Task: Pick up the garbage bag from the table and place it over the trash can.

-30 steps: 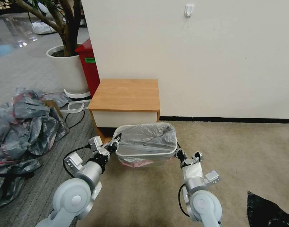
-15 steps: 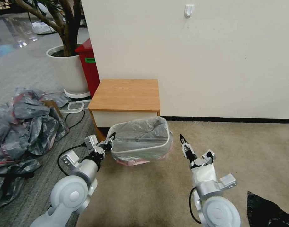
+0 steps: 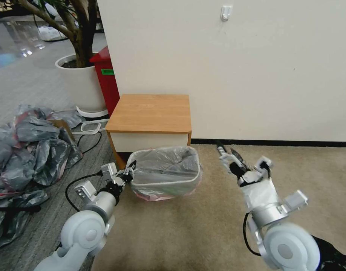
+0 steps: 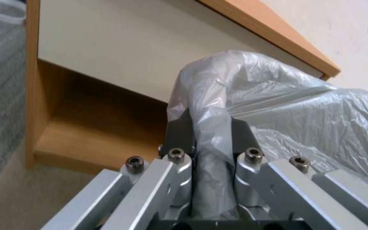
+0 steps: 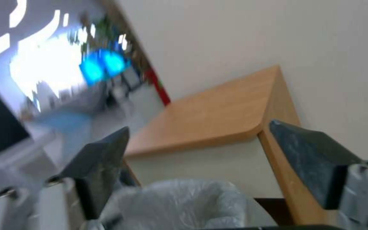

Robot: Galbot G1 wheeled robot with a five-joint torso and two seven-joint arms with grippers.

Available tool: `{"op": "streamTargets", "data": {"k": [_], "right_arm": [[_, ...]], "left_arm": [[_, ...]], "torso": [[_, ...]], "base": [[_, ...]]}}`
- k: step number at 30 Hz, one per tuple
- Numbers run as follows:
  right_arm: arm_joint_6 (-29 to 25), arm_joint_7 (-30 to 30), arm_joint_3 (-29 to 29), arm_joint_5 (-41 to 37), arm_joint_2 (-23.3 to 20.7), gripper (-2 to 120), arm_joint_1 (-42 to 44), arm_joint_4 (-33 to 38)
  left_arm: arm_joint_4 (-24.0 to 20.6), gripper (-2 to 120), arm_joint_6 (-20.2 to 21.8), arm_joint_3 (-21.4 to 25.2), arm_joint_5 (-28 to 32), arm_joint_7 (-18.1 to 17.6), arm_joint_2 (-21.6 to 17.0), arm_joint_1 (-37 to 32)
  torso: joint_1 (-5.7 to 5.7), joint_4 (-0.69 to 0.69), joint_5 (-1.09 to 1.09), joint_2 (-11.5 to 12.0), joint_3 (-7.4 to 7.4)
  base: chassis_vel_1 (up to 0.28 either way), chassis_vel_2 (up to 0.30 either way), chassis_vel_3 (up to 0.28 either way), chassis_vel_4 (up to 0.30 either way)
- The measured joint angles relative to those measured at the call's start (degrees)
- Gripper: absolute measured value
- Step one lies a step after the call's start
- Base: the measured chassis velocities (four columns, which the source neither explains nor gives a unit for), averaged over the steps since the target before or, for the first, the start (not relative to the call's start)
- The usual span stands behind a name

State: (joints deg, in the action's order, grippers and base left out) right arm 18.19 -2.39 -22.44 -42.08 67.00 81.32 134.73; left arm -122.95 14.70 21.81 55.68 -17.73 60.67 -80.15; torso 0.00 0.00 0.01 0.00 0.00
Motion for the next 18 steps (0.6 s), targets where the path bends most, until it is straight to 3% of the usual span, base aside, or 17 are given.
{"op": "streamTargets", "data": {"k": [3, 4, 7, 10, 12, 18], "right_arm": [[3.7, 1.0, 3.3, 6.5, -7.7, 72, -6.3, -0.8], [3.7, 1.0, 3.3, 6.5, -7.7, 72, -6.3, -0.8], [7.3, 1.5, 8.9, 8.9, -14.1, 57, -13.7, -1.5], [9.6, 1.6, 13.0, 9.0, -16.5, 50, -17.5, -1.9], [12.2, 1.6, 19.9, 9.8, -18.5, 37, -23.0, -2.7], [16.5, 1.4, 27.7, 11.4, -19.7, 20, -29.6, -3.9]], "left_arm": [[-0.3, 9, 0.0, -0.4, -3.3, 0.7, -0.5, -0.1], [-0.3, 9, 0.0, -0.4, -3.3, 0.7, -0.5, -0.1], [-0.2, 9, 0.0, -0.7, -7.4, 1.9, -0.7, -0.1], [-0.2, 9, -0.1, -1.0, -9.0, 2.3, -0.7, 0.0], [-0.3, 9, -0.2, -1.5, -10.4, 2.4, -0.5, 0.2], [-0.8, 9, -0.2, -2.0, -12.4, 2.6, -0.6, 0.5]], "torso": [[0.0, 0.0, 0.0, 0.0, 0.0], [0.0, 0.0, 0.0, 0.0, 0.0], [0.0, 0.0, -0.01, 0.0, 0.0], [0.0, 0.0, 0.0, 0.0, 0.0], [0.0, -0.01, 0.0, 0.0, 0.0], [0.0, -0.01, -0.01, 0.0, -0.01]], "base": [[0.0, 0.0, 0.0, 0.0], [0.0, 0.0, 0.0, 0.0], [0.0, 0.0, 0.0, 0.0], [0.0, 0.0, 0.0, 0.0], [0.0, 0.0, 0.0, 0.0], [0.0, 0.0, 0.0, 0.0]]}}
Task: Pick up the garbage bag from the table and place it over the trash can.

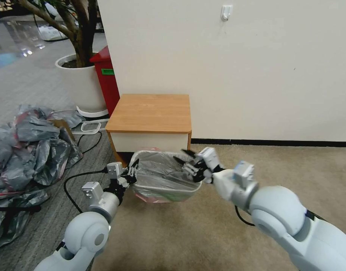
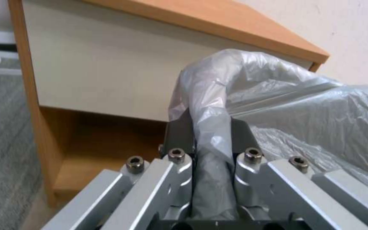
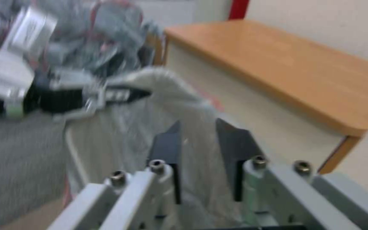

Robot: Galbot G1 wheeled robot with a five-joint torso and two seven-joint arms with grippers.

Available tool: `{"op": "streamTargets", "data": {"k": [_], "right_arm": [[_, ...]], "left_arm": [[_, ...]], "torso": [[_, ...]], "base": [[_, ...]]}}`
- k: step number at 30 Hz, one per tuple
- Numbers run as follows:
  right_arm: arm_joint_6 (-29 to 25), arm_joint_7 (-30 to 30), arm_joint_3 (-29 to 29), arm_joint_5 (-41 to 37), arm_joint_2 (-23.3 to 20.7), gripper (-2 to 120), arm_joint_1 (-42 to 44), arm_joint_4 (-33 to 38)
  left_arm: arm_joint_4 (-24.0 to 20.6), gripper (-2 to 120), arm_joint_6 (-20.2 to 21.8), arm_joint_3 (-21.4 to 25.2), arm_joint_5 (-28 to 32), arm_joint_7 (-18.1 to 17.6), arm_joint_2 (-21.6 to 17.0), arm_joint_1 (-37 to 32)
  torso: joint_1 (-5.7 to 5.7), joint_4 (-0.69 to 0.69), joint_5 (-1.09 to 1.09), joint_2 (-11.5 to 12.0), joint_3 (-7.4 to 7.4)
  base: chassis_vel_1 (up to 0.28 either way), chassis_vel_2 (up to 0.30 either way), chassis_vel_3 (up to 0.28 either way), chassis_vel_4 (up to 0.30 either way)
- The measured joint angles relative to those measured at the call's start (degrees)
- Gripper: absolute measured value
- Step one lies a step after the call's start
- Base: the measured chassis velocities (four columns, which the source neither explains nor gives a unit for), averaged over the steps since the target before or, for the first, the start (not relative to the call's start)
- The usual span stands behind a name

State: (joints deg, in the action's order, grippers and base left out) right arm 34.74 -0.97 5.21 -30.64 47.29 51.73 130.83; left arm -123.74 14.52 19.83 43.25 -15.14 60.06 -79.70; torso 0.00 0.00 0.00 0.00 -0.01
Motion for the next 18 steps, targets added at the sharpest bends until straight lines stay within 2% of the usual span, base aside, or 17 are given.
{"op": "streamTargets", "data": {"k": [2, 3, 6, 18], "right_arm": [[2.9, 0.0, 2.8, 0.9, -0.6, 10, -2.9, -0.4], [2.9, 0.0, 2.8, 0.9, -0.6, 10, -2.9, -0.4], [5.8, 0.1, 5.6, 1.4, -1.3, 0, -5.6, -0.5], [6.1, 0.0, 13.3, 2.3, -1.6, 0, -10.8, -3.4]], "left_arm": [[-0.4, 9, 0.0, 0.0, -1.6, 0.4, -0.2, 0.0], [-0.4, 9, 0.0, 0.0, -1.6, 0.4, -0.2, 0.0], [-1.0, 9, -0.1, 0.0, -3.6, 1.2, -0.2, -0.2], [-2.7, 9, -0.5, 0.0, -7.7, 2.4, 0.0, -0.7]], "torso": [[0.0, 0.0, 0.0, 0.0, 0.0], [0.0, 0.0, 0.0, 0.0, 0.0], [0.0, 0.0, 0.0, 0.0, 0.0], [0.0, 0.0, 0.0, 0.0, 0.01]], "base": [[0.0, 0.0, 0.0, 0.0], [0.0, 0.0, 0.0, 0.0], [0.0, 0.0, 0.0, 0.0], [0.0, 0.0, 0.0, 0.0]]}}
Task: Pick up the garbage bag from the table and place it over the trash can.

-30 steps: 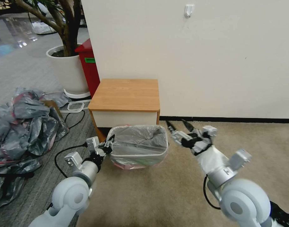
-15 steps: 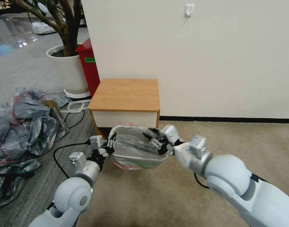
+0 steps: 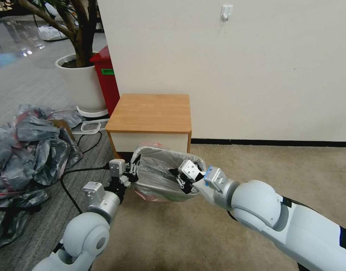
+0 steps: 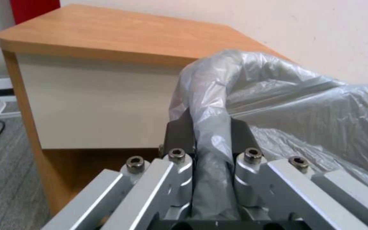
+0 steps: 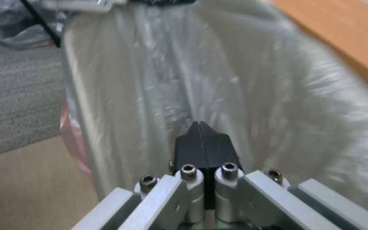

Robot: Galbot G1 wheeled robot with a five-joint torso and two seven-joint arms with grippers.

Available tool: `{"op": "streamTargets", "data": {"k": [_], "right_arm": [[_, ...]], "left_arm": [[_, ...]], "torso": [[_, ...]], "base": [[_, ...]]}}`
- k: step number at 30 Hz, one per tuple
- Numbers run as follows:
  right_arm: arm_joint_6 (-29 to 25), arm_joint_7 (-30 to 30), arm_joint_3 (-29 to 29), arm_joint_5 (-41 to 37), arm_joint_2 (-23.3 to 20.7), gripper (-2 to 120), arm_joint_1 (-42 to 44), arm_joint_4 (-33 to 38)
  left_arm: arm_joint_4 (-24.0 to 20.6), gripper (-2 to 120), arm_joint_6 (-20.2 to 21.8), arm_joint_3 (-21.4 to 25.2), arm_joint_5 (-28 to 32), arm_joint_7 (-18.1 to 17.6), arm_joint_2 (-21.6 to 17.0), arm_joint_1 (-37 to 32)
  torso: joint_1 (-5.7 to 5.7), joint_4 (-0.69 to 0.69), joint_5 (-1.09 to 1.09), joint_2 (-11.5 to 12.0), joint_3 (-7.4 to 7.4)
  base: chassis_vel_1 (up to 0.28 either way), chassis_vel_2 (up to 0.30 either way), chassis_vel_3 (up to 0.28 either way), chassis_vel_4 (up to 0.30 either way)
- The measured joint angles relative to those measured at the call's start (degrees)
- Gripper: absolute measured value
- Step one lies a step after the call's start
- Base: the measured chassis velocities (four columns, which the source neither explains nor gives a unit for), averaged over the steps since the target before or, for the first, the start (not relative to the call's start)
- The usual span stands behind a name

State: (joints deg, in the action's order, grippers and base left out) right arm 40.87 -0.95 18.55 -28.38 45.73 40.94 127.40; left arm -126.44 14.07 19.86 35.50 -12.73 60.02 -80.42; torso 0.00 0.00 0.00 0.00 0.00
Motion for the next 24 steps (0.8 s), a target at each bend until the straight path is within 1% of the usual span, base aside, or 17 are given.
{"op": "streamTargets", "data": {"k": [1, 4, 10, 14, 24], "right_arm": [[0.0, 0.0, 0.0, 0.0, 0.0, 0, 0.0, 0.0], [-0.1, -0.1, 2.9, 0.2, 0.5, 0, -2.1, -1.4], [-0.1, -0.7, 4.2, 0.2, 1.1, 0, -3.6, -2.5], [-0.2, -1.8, 5.8, 0.3, 1.9, 0, -5.5, -4.0], [-0.3, -1.9, 8.0, 1.2, 3.3, 0, -7.8, -8.1]], "left_arm": [[0.0, 9, 0.0, 0.0, 0.0, 0.0, 0.0, 0.0], [-0.6, 9, 0.0, -0.5, -0.5, 0.1, 0.1, 0.0], [-1.1, 9, -0.1, -0.8, -1.2, 0.2, 0.3, -0.2], [-1.4, 9, -0.9, -1.0, -3.7, 1.6, 0.4, -1.0], [-2.2, 9, -1.1, -2.3, -4.6, 2.0, 0.7, -1.2]], "torso": [[0.0, 0.0, 0.0, 0.0, 0.0], [0.0, 0.0, 0.0, 0.0, 0.0], [0.0, 0.0, 0.0, 0.0, 0.0], [0.0, 0.0, 0.0, 0.0, 0.0], [0.0, 0.0, 0.0, 0.0, 0.0]], "base": [[0.0, 0.0, 0.0, 0.0], [0.0, 0.0, 0.0, 0.0], [0.0, 0.0, 0.0, 0.0], [0.0, 0.0, 0.0, 0.0], [0.0, 0.0, 0.0, 0.0]]}}
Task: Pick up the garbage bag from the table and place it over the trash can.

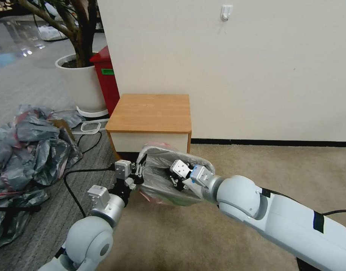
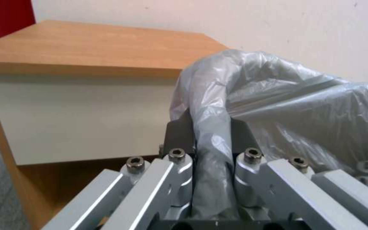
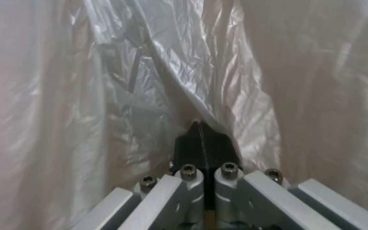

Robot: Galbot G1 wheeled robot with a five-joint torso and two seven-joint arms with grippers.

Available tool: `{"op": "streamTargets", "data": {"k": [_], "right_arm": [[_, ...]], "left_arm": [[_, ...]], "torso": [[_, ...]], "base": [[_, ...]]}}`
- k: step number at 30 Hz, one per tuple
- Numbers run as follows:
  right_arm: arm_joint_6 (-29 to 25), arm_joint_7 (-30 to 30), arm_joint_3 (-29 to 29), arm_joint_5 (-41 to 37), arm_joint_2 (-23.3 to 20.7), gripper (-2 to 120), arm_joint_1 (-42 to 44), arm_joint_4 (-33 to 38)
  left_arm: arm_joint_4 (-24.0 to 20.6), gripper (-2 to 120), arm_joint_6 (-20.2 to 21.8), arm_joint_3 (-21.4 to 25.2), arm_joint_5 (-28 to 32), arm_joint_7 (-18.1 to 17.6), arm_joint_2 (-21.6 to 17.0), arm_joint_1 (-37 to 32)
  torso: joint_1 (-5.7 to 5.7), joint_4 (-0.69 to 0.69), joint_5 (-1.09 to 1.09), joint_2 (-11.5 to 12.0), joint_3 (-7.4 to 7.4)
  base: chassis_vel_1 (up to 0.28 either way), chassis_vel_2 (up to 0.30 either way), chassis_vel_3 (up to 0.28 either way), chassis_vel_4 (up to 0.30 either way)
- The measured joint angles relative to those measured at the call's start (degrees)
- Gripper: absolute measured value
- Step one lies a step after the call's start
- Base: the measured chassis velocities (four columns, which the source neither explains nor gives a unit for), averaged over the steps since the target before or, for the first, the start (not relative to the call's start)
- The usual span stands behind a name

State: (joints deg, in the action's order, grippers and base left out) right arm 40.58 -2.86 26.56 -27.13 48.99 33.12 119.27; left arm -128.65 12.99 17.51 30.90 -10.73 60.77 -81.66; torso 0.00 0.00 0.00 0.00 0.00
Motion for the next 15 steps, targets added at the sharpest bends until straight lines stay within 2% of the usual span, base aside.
{"op": "streamTargets", "data": {"k": [15], "right_arm": [[-0.1, 0.0, 5.5, 1.6, -0.2, 0, -3.4, -3.6]], "left_arm": [[0.0, 9, 0.1, -0.8, -0.3, 0.9, 0.1, 0.7]], "torso": [[0.0, 0.0, 0.0, 0.0, 0.0]], "base": [[0.0, 0.0, 0.0, 0.0]]}}
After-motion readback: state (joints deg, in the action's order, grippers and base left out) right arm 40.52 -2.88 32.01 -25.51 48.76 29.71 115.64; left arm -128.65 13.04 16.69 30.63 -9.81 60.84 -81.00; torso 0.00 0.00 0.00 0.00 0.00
